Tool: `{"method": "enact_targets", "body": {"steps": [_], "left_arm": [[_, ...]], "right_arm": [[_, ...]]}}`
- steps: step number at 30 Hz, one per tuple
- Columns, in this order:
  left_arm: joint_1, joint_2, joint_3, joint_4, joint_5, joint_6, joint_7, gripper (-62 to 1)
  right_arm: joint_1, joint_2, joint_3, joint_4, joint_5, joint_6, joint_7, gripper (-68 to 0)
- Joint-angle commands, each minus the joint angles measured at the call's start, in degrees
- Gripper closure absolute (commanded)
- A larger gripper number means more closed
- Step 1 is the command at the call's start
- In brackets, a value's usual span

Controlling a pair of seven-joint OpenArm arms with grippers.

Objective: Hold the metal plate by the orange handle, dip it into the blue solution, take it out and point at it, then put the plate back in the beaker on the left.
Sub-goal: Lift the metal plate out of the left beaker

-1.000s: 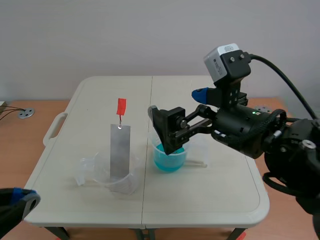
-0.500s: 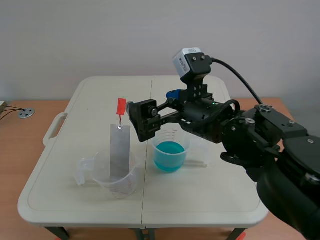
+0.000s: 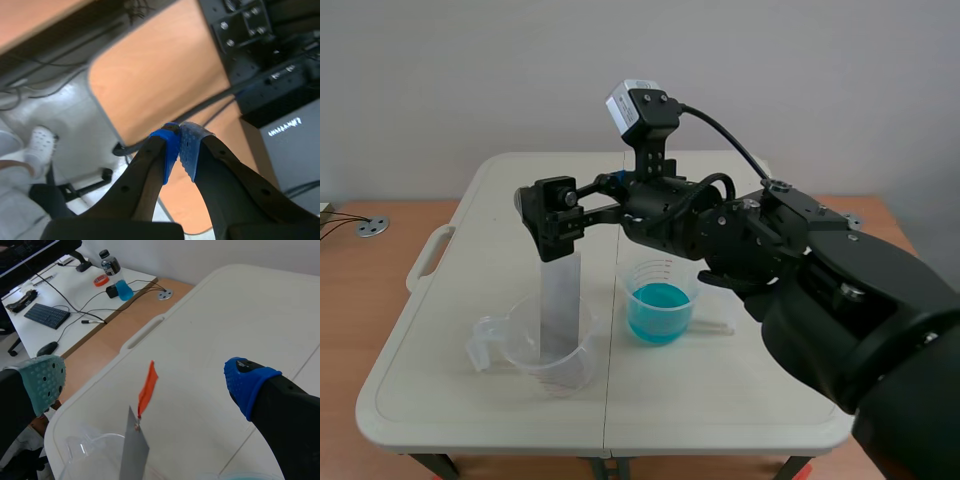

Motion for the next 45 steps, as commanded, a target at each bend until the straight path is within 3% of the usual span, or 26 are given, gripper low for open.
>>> {"method": "enact_targets", "body": {"steps": [1, 16, 21, 34, 38, 45], "left_arm": [[0.15, 0.28, 0.00, 0.83, -0.37, -0.17, -0.44, -2.6], [0.15, 0.28, 0.24, 0.76, -0.37, -0.15, -0.39, -2.6], [0.15, 0.28, 0.24, 0.76, -0.37, -0.15, -0.39, -2.6], [0.13, 0.28, 0.24, 0.76, -0.39, -0.15, -0.39, -2.6], [0.13, 0.28, 0.24, 0.76, -0.39, -0.13, -0.39, -2.6], [0.13, 0.28, 0.24, 0.76, -0.39, -0.13, -0.42, -2.6]], "right_arm": [[1.16, -0.57, -0.35, 0.76, 0.81, 0.24, -0.07, -66.3], [1.18, -1.86, -1.40, -0.66, 6.14, 0.24, -3.37, -66.1], [1.18, -1.86, -1.40, -0.66, 8.24, 0.24, -4.83, -57.6], [3.45, -2.86, -1.40, -5.22, 10.45, 0.33, -6.40, -57.2], [3.87, -3.48, -1.40, -6.27, 10.43, 0.68, -6.62, -49.4], [3.87, -3.48, -1.40, -6.27, 10.45, 0.70, -6.34, -47.9]]}}
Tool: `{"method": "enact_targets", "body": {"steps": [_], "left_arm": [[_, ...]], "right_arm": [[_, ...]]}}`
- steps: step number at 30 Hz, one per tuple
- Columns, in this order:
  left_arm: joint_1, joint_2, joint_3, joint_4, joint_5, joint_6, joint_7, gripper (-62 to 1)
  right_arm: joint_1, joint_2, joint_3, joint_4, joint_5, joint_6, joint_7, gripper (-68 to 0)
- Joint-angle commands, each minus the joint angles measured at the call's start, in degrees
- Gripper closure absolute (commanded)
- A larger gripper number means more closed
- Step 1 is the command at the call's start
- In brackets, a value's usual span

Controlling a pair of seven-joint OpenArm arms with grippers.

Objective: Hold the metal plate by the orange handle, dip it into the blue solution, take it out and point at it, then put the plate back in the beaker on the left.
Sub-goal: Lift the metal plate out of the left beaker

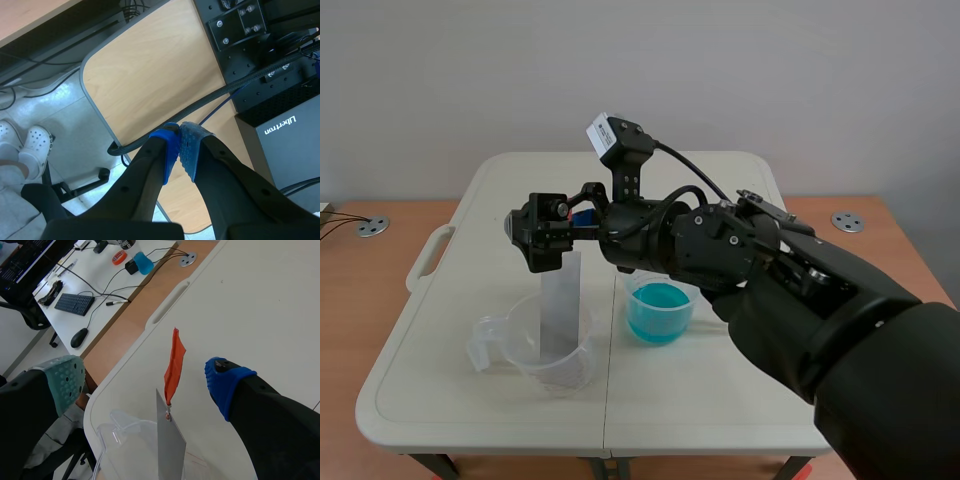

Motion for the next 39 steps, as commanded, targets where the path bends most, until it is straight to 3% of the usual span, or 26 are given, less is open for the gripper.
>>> {"method": "enact_targets", "body": {"steps": [1, 4, 11, 23, 30, 34, 39], "left_arm": [[0.28, 0.28, -0.09, 0.81, -0.37, -0.13, -0.39, -2.6], [0.28, 0.28, -0.09, 0.81, -0.37, -0.13, -0.39, -2.6], [0.28, 0.28, -0.09, 0.81, -0.37, -0.13, -0.37, -2.6], [0.17, 0.28, -0.09, 0.83, -0.37, -0.13, -0.39, -2.6], [0.17, 0.28, -0.09, 0.83, -0.37, -0.13, -0.42, -2.6], [0.15, 0.28, -0.09, 0.83, -0.37, -0.13, -0.42, -2.6], [0.15, 0.28, -0.09, 0.83, -0.37, -0.13, -0.44, -2.6]], "right_arm": [[1.31, -0.50, 0.04, 1.03, 0.83, 0.46, 1.31, -45.9], [1.29, -0.48, 0.04, 1.03, 0.83, 0.46, 2.14, -38.8], [1.29, -0.48, 0.04, 1.03, 0.83, 0.46, 4.55, -30.3], [1.27, -0.48, 0.04, 1.03, 0.83, 0.46, 4.52, -1.1], [1.11, -0.48, 0.04, 1.03, 0.83, 0.68, 4.92, -1.3], [0.76, -0.33, 0.04, 1.05, 0.74, 4.57, 4.96, -1.3], [0.42, -0.33, 0.04, 1.77, -1.51, 6.56, 5.22, -1.3]]}}
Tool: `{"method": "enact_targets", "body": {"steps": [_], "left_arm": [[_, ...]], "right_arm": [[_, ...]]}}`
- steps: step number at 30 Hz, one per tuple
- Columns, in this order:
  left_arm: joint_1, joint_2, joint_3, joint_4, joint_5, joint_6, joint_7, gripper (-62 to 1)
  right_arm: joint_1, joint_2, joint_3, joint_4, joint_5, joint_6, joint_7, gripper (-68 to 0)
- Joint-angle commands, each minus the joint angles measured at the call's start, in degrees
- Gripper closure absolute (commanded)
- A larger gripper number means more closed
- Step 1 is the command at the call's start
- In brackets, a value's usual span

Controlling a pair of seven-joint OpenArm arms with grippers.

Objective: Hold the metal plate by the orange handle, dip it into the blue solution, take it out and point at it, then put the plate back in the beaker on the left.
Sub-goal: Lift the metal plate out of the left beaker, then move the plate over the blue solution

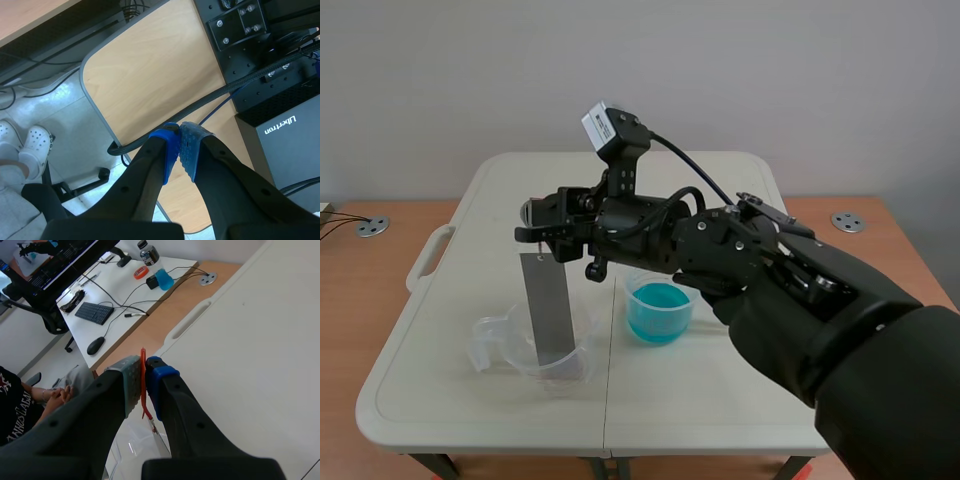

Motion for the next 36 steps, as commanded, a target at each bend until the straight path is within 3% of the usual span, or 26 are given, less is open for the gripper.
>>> {"method": "enact_targets", "body": {"steps": [1, 6, 19, 36], "left_arm": [[0.15, 0.28, -0.09, 0.83, -0.39, -0.13, -0.42, -2.6], [0.15, 0.28, -0.09, 0.83, -0.39, -0.15, -0.42, -2.6], [0.15, 0.28, -0.09, 0.83, -0.39, -0.13, -0.39, -2.6], [0.15, 0.28, -0.09, 0.83, -0.39, -0.13, -0.72, -2.6]], "right_arm": [[0.50, -0.31, 0.07, 2.08, -0.85, 0.26, 0.92, -1.3], [-1.70, -0.33, 0.07, 5.27, -6.75, 3.02, 2.34, -1.3], [-7.34, -0.33, 0.04, 16.68, -21.09, 3.21, 3.39, -1.3], [-10.75, -0.31, 0.07, 30.58, -27.47, 3.17, 1.51, -1.3]]}}
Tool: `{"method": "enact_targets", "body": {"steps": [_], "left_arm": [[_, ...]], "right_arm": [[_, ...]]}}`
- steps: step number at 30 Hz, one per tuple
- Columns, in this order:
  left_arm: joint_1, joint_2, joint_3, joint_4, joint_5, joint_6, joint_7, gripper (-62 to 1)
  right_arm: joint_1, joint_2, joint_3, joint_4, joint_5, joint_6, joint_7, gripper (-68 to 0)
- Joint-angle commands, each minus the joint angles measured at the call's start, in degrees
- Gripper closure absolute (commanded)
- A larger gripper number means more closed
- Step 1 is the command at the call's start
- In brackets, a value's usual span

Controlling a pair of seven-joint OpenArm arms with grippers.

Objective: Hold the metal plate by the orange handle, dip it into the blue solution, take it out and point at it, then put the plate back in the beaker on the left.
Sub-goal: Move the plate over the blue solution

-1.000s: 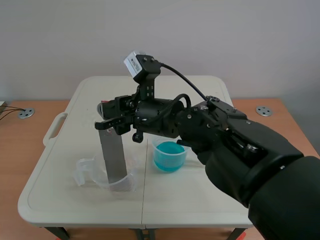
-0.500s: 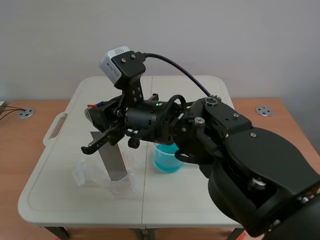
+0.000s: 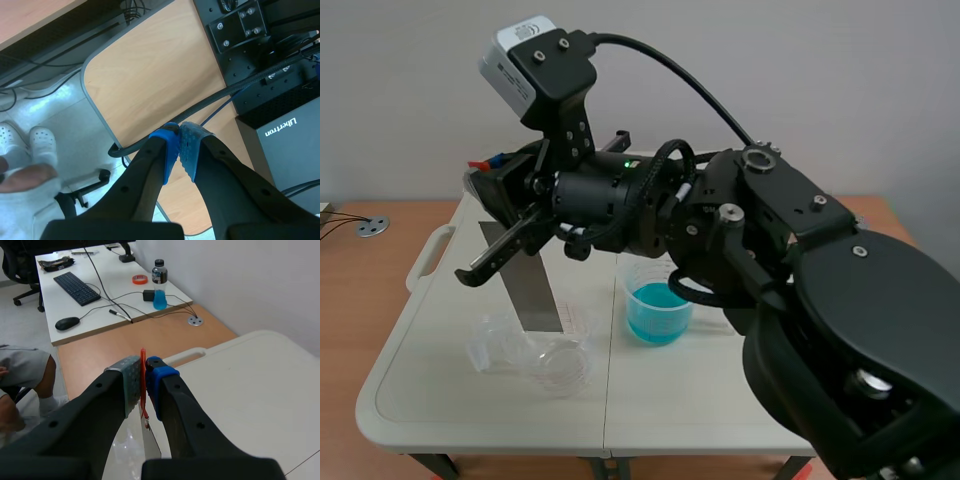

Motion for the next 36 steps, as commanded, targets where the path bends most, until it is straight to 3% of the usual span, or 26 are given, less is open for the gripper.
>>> {"method": "enact_targets", "body": {"steps": [1, 15, 23, 30, 36], "left_arm": [[0.46, 0.28, -0.09, 0.83, -0.39, -0.15, -0.55, -2.6], [0.46, 0.28, -0.09, 0.83, -0.39, -0.15, -0.55, -2.6], [-0.26, 0.28, -0.09, 0.83, -0.39, -0.13, -0.31, -2.6], [-2.78, 0.26, -1.57, 2.10, -0.42, 0.09, 0.13, -2.6], [-3.06, 0.26, -9.79, 8.15, -1.29, 0.33, 0.17, -2.6]], "right_arm": [[-0.15, -0.35, 0.02, 2.78, 0.44, 0.15, 0.20, -1.3], [-2.45, -0.28, 0.55, 17.59, -0.59, -0.24, -6.56, -1.3], [-2.43, 1.66, 4.20, 22.91, -0.15, -0.24, -6.88, -1.3], [-2.25, 6.25, 8.44, 23.32, 2.89, -0.22, -5.57, -1.3], [-2.25, 12.48, 11.06, 23.32, 6.86, -0.24, -2.51, -1.3]]}}
